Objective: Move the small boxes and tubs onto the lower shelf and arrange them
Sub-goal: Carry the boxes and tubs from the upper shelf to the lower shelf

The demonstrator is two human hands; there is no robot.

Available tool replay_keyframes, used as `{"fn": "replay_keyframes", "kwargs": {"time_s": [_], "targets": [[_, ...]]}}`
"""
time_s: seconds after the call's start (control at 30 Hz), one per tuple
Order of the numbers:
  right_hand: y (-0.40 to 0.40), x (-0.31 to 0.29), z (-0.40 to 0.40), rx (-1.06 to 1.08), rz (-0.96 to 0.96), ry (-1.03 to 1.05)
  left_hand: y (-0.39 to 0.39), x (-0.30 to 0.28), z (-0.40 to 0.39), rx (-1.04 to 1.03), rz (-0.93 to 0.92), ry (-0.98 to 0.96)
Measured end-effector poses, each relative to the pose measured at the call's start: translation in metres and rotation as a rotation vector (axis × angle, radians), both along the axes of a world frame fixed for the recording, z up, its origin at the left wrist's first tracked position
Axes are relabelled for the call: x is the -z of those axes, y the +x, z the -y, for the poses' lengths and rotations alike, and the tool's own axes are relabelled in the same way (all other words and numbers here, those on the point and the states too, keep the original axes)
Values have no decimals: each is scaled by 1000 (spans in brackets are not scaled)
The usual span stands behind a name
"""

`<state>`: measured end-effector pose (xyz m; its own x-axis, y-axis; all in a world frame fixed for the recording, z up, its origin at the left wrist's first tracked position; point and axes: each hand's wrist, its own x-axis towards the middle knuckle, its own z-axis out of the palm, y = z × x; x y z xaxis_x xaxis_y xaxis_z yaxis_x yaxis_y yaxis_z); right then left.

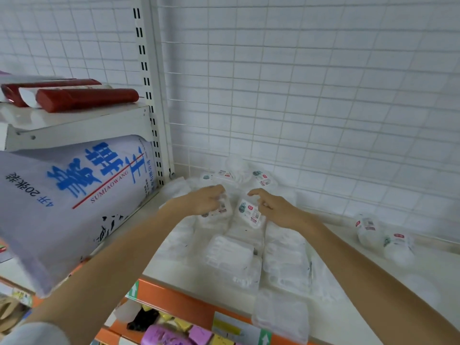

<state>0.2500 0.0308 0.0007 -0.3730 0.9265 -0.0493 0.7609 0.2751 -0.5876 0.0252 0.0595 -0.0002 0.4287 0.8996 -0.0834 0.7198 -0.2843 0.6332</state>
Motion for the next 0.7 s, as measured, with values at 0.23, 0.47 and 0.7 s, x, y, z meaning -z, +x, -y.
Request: {"fn": "replay_keyframes", "kwargs": {"time_s": [0.23,0.47,0.7], "targets": [[-5,8,-13,105,-50,39,6,7,-10,-107,124,-74],[-16,13,-12,58,186,-23,7,25,-11,-160,-74,132],[-32,16,-5,151,375,189,5,32,-10,-178,-302,64]]}}
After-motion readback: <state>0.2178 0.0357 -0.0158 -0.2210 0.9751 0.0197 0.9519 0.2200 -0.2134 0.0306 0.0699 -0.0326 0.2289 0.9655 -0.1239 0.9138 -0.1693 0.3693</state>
